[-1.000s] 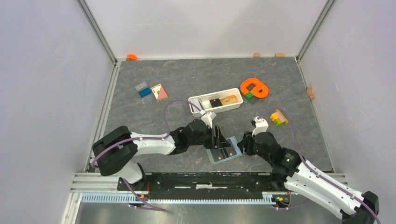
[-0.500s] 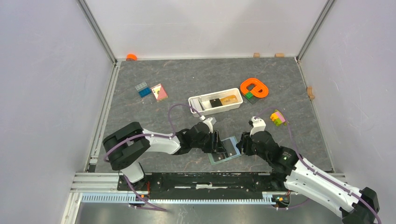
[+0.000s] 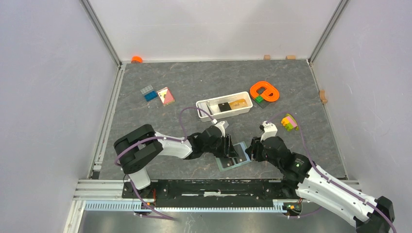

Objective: Put the credit cards into the card holder
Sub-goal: Insert the credit card into the card holder.

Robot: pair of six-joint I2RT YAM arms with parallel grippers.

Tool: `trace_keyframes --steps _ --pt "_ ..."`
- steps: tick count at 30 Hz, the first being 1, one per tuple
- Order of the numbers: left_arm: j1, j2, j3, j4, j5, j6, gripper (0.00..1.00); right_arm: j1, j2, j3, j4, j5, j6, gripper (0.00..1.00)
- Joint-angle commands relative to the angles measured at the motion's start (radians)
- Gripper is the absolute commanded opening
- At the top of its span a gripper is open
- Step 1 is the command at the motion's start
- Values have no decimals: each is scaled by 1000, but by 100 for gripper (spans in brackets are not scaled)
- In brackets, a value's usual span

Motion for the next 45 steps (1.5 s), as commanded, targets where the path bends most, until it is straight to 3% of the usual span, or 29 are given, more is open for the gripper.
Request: trace_keyframes --steps 1,12,19,26,45 --pt "-5 23 35 11 7 24 49 1 -2 -7 34 -7 13 51" --pt "-7 -5 49 13 -2 45 49 0 13 -33 59 -25 17 50" --pt "-7 -206 -24 -137 -97 80 56 -1 75 -41 129 -107 -42 47" --pt "-6 -342 -121 -307 -186 53 57 -16 143 -51 148 -140 -79 45" --pt "-4 -303 -199 -221 -154 -20 50 -69 139 -89 176 -207 -91 40"
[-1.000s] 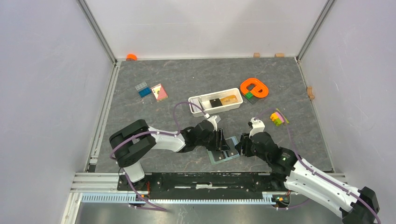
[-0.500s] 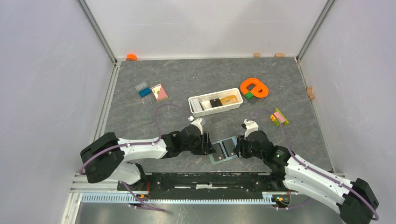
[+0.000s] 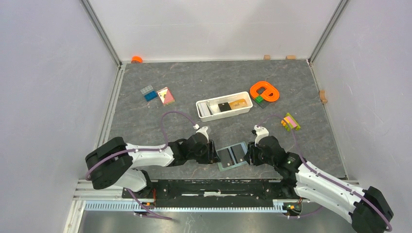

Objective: Put the credit cards into the card holder
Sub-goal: Insert the credit card into the card holder.

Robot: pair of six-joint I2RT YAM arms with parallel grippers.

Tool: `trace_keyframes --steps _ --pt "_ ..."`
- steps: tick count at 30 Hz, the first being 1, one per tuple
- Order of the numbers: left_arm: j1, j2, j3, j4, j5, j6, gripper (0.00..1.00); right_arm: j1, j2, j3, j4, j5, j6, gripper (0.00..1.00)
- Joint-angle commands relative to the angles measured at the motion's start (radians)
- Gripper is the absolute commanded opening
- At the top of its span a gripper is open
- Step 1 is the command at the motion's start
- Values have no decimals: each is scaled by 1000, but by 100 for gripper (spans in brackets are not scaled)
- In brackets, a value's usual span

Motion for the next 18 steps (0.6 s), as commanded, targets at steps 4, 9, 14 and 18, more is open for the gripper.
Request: trace_keyframes --steps 4,9,14,18 --pt "-3 24 -6 45 5 -26 48 -6 -22 24 22 -19 -13 40" --pt "-1 31 -7 47 8 -26 47 -6 0 12 47 -35 -14 40" --pt "-3 28 -8 47 7 -26 47 -6 1 -3 56 -35 -6 39" --pt "-2 33 -9 47 8 -26 46 -6 -26 42 3 -9 -19 43"
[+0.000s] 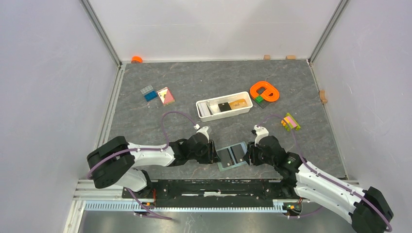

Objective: Put the credit cards into the card holder
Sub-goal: Insert the credit card into the card holder, then turn over the card slot in the card holder.

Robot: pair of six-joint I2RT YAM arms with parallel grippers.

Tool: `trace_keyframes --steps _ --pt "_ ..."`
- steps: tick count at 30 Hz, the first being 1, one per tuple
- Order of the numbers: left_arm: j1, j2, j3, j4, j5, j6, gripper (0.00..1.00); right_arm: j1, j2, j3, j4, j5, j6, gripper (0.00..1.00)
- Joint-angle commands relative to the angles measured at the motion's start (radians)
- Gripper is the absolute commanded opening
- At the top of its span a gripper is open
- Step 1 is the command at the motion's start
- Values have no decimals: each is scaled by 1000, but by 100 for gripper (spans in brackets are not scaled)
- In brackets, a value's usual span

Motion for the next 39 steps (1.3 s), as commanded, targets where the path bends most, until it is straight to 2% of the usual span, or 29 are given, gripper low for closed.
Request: trace_keyframes --steps 1,5,10,19,26,39 --pt "-1 13 -8 21 7 -24 45 -3 -31 57 -20 24 -28 44" --pt "-3 16 -6 21 7 -25 44 -3 -32 82 -43 14 -42 46" --pt "-2 16 -8 21 7 -25 44 -2 -15 35 41 -60 -23 46" --pt "-2 12 -13 21 7 -25 43 -3 23 -6 36 -21 -11 44" --pt "-2 20 -15 23 9 -24 41 -3 41 -42 83 -51 9 44" --pt "-2 23 -25 41 10 -28 36 -3 -54 -59 200 -148 108 41"
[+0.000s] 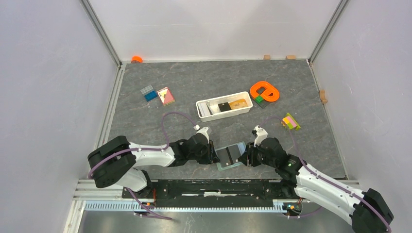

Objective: Put the credit cards into the card holder
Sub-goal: Turn over the card slot in the card holder.

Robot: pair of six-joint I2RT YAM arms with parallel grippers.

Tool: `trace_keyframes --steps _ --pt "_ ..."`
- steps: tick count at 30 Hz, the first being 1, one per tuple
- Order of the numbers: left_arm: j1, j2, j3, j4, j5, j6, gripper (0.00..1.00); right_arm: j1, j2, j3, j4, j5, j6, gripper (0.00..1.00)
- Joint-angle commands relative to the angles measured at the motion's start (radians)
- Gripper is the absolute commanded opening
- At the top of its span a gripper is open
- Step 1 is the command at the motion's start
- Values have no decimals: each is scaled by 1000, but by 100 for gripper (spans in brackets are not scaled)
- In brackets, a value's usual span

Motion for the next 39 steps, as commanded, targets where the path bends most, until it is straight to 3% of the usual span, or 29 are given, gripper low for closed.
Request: trace_keyframes --steps 1,23,32,39 --pt "-1 10 -12 14 0 -20 36 -1 -23 5 79 -37 28 41" --pt "2 25 -1 37 8 -8 37 27 61 57 226 -151 -21 41" --pt "31 -62 -16 -13 3 20 49 65 115 85 250 -150 -35 45" --pt "129 -206 -41 -150 0 78 59 112 199 92 344 -170 -24 49"
